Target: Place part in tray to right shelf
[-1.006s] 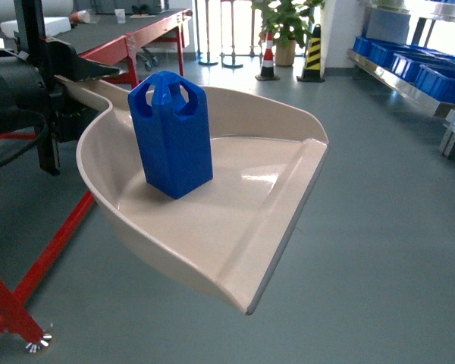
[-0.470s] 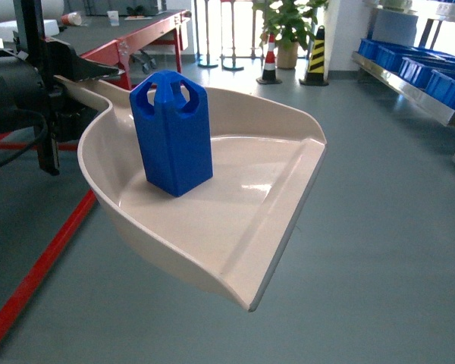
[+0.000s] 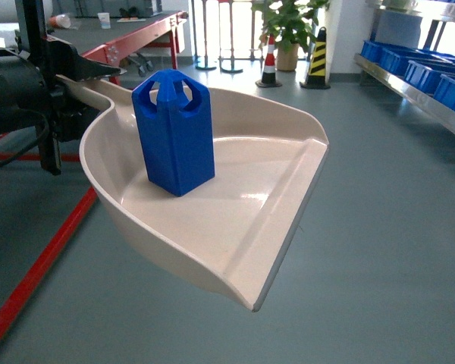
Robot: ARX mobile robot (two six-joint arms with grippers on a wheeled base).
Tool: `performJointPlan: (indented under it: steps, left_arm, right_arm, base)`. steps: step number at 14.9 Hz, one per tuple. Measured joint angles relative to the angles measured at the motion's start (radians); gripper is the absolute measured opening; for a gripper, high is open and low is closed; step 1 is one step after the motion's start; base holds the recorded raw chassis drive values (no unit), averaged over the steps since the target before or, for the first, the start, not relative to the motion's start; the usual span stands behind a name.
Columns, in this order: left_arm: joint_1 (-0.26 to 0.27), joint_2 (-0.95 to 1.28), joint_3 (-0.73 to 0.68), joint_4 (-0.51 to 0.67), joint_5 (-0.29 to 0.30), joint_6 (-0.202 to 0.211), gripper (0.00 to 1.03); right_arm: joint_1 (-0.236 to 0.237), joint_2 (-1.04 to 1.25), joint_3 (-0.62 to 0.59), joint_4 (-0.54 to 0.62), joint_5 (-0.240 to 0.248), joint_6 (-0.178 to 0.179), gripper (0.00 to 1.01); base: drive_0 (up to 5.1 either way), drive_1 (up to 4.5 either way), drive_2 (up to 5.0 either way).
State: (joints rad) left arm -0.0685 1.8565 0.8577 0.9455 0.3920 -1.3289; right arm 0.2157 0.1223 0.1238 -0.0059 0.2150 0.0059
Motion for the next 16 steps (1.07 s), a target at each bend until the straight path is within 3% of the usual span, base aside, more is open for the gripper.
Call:
performJointPlan:
  steps: [16]
  left_arm:
    - [0.0,0.001,0.0,-0.003,-0.002,0.0,0.13]
  right_arm:
    - [0.0,0.0,-0.001,-0.002,-0.001,0.0,0.98]
  base:
    - [0.0,4.25,-4.3]
